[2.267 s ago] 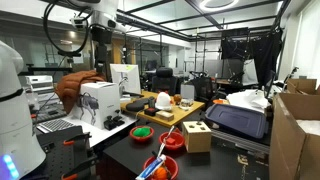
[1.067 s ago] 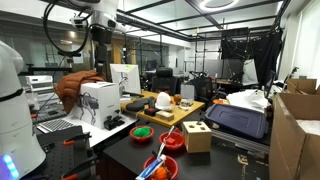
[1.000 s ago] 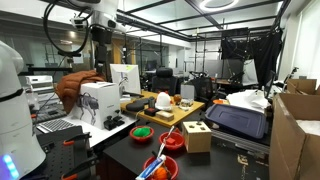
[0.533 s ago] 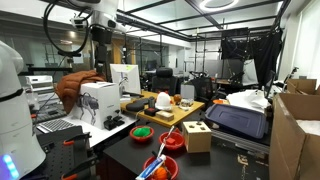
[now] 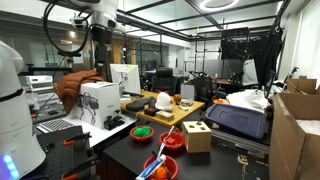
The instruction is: Remove the tube from the orange bowl
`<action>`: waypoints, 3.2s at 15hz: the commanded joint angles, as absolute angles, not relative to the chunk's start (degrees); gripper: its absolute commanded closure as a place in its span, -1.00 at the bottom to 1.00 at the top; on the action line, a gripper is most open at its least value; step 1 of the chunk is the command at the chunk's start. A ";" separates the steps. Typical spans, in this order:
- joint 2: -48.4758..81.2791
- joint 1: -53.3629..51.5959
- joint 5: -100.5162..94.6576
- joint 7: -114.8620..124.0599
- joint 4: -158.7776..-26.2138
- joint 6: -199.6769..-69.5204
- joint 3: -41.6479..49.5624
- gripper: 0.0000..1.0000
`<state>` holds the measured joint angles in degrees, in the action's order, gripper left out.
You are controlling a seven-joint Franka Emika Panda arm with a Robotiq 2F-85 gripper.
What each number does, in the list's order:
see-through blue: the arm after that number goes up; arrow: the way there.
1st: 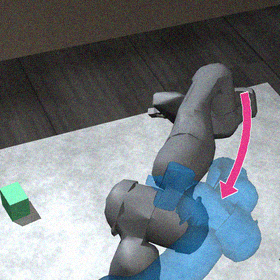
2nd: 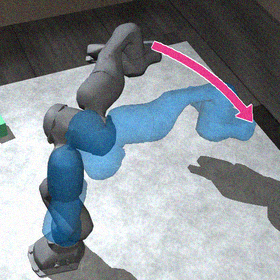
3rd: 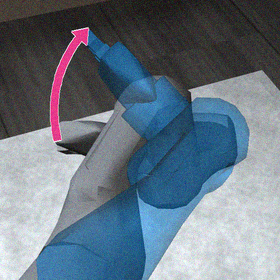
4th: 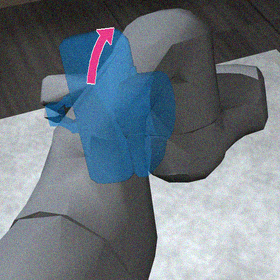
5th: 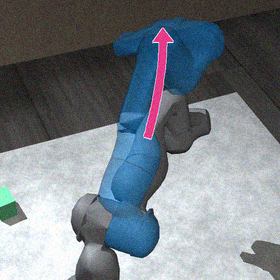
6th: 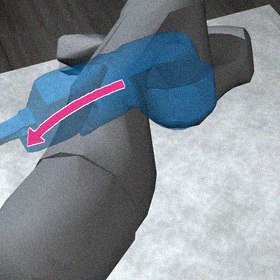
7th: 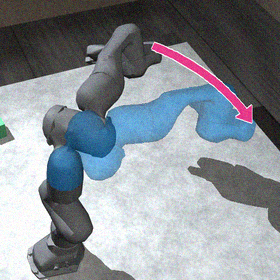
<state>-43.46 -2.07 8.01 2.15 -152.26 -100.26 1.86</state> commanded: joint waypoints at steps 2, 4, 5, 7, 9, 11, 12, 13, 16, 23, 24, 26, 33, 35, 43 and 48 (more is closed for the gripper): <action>-43.42 -1.26 8.41 1.70 -152.16 -100.10 1.20 -1.00; -43.42 -1.26 8.41 1.70 -152.16 -100.10 1.20 -1.00; -43.42 -1.26 8.41 1.70 -152.16 -100.10 1.20 -1.00; -43.42 -1.26 8.41 1.70 -152.16 -100.10 1.20 -1.00; -43.42 -1.26 8.41 1.70 -152.16 -100.10 1.20 -1.00; -43.42 -1.26 8.41 1.70 -152.16 -100.10 1.20 -1.00; -43.42 -1.26 8.41 1.70 -152.16 -100.10 1.20 -1.00; -43.01 -1.07 8.04 1.30 -151.60 -99.75 1.48 -1.00; -41.05 0.33 5.78 0.37 -149.06 -99.40 2.43 -1.00; -31.10 3.91 -1.89 -3.16 -142.93 -105.61 5.56 -1.00; -29.24 4.09 -2.43 -3.94 -142.43 -107.26 5.93 -1.00; -25.61 4.06 -2.99 -5.67 -141.81 -110.68 6.70 -1.00; -11.27 5.37 -4.62 -13.41 -142.78 -124.85 9.63 -1.00; -7.15 5.81 -4.16 -15.67 -142.45 -127.24 10.11 -1.00; 7.54 6.65 -2.98 -19.13 -139.48 -136.30 8.78 -1.00; 18.36 7.61 -2.59 -17.52 -137.04 -144.64 7.43 -1.00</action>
